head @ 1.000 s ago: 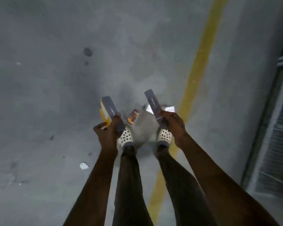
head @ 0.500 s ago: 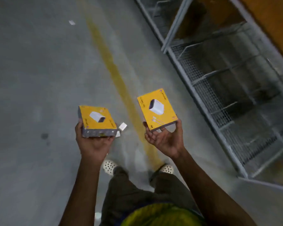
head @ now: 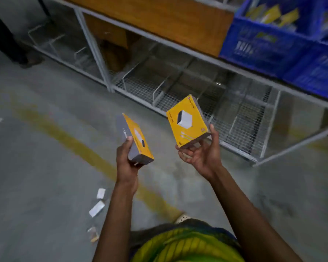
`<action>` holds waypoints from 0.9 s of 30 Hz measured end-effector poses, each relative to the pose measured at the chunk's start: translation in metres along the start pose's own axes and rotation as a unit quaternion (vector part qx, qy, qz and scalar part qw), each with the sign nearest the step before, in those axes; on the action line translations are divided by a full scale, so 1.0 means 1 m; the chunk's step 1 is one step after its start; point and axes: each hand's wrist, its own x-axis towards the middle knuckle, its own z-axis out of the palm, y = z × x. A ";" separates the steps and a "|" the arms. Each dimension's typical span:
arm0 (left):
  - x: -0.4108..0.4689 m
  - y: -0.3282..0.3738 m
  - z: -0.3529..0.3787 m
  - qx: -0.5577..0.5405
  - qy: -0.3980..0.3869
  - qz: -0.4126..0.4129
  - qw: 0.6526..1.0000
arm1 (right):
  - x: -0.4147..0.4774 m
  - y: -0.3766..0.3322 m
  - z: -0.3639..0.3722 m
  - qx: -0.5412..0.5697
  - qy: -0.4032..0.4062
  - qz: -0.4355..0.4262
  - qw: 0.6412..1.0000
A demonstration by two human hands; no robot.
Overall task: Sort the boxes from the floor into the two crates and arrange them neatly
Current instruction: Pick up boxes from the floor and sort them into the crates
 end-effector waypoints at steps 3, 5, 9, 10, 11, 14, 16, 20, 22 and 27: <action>0.005 -0.025 0.081 0.119 -0.003 0.072 0.990 | -0.007 -0.055 -0.032 -0.053 0.054 -0.110 0.991; 0.006 -0.033 0.127 0.241 -0.009 0.200 0.950 | -0.006 -0.079 -0.051 -0.129 0.124 -0.239 0.955; 0.022 -0.041 0.200 0.505 0.046 0.463 0.727 | -0.001 -0.136 -0.094 -0.427 0.275 -0.555 0.659; 0.032 -0.041 0.218 0.524 0.043 0.502 0.687 | 0.002 -0.152 -0.104 -0.467 0.283 -0.598 0.586; 0.041 -0.041 0.235 0.529 0.034 0.539 0.654 | 0.004 -0.167 -0.112 -0.490 0.285 -0.625 0.536; 0.074 -0.040 0.287 0.509 -0.002 0.611 0.606 | 0.019 -0.207 -0.125 -0.487 0.301 -0.659 0.488; 0.096 -0.040 0.330 0.484 -0.026 0.634 0.603 | 0.035 -0.232 -0.132 -0.474 0.338 -0.667 0.465; 0.141 -0.033 0.420 0.452 -0.072 0.656 0.600 | 0.060 -0.291 -0.132 -0.449 0.396 -0.662 0.451; 0.162 -0.029 0.465 0.445 -0.105 0.659 0.597 | 0.074 -0.323 -0.132 -0.446 0.422 -0.654 0.441; 0.203 -0.029 0.555 0.428 -0.168 0.647 0.609 | 0.094 -0.380 -0.137 -0.415 0.528 -0.615 0.412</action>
